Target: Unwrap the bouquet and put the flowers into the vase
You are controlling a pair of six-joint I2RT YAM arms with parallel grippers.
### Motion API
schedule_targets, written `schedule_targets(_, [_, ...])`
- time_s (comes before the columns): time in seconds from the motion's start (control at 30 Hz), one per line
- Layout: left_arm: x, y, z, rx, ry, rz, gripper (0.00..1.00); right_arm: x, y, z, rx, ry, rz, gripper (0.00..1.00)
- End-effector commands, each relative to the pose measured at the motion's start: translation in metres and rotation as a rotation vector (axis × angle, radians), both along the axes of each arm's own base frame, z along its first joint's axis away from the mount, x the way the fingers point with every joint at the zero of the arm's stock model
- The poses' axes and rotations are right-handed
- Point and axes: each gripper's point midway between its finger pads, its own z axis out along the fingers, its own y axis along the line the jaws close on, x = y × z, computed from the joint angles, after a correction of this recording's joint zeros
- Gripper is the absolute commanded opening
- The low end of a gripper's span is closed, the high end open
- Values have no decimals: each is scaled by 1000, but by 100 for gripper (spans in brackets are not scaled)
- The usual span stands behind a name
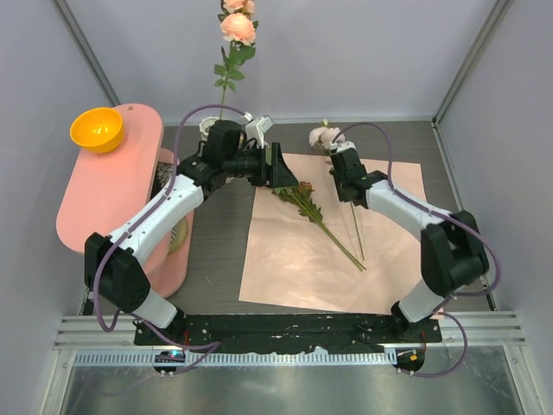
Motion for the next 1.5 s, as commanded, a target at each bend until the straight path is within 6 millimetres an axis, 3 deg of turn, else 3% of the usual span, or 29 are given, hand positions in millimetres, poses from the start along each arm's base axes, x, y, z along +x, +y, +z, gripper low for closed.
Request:
schedule_targets(0.0, [1,4,18,1,-73,2,71,6,19,126,166,-370,18,1])
schedule_targets(0.03, [-1,5,24,-4,-93,3,72,-1,24,145,239,-410,32,1])
schedule_targets(0.1, [-2,6,29,-17,-132,0,72,-9,39,165,343,-447,92,1])
schedule_targets(0.13, [-5,5,33,-36,-145,-17,72,-24,57,174,446,-447,184,1])
schedule_targets(0.17, [-8,3,50,-90,-189,-26,70,-27,70,188,534,-488,232,1])
schedule_targets(0.2, [-13,0,49,-117,-183,-52,66,-37,87,195,628,-495,303,1])
schedule_targets(0.23, [-22,-3,57,-160,-187,-98,53,-57,104,177,722,-436,394,1])
schedule_targets(0.27, [-26,-5,66,-202,-222,-119,49,-65,117,214,870,-542,453,1])
schedule_targets(0.3, [-30,-7,70,-230,-219,-128,48,-73,124,219,940,-554,486,1])
schedule_targets(0.33, [-33,-8,73,-246,-231,-137,49,-81,128,207,992,-535,497,1])
schedule_targets(0.37, [-35,-9,76,-258,-250,-144,51,-89,136,226,1077,-583,558,1])
schedule_targets(0.47, [-40,-11,72,-250,-262,-150,66,-103,149,234,1202,-553,617,1])
schedule_targets(0.57, [-35,-10,72,-236,-275,-125,68,-111,157,239,1225,-542,660,1])
schedule_targets(0.67, [-32,-9,67,-211,-262,-110,56,-116,154,245,1227,-566,663,1])
schedule_targets(0.8, [-32,-9,67,-211,-257,-109,52,-125,157,247,1234,-575,693,1])
schedule_targets(0.87, [-33,-9,69,-218,-265,-114,53,-126,161,248,1235,-565,710,1])
schedule_targets(1.0, [-33,-9,71,-220,-270,-116,67,-133,171,252,1240,-534,771,1])
schedule_targets(1.07, [-35,-8,73,-221,-283,-118,67,-135,173,250,1230,-532,783,1])
schedule_targets(1.3, [-35,-6,75,-225,-285,-117,34,-139,176,238,1213,-509,789,1])
schedule_targets(1.47, [-40,-7,80,-243,-296,-150,24,-138,175,235,1177,-501,783,1])
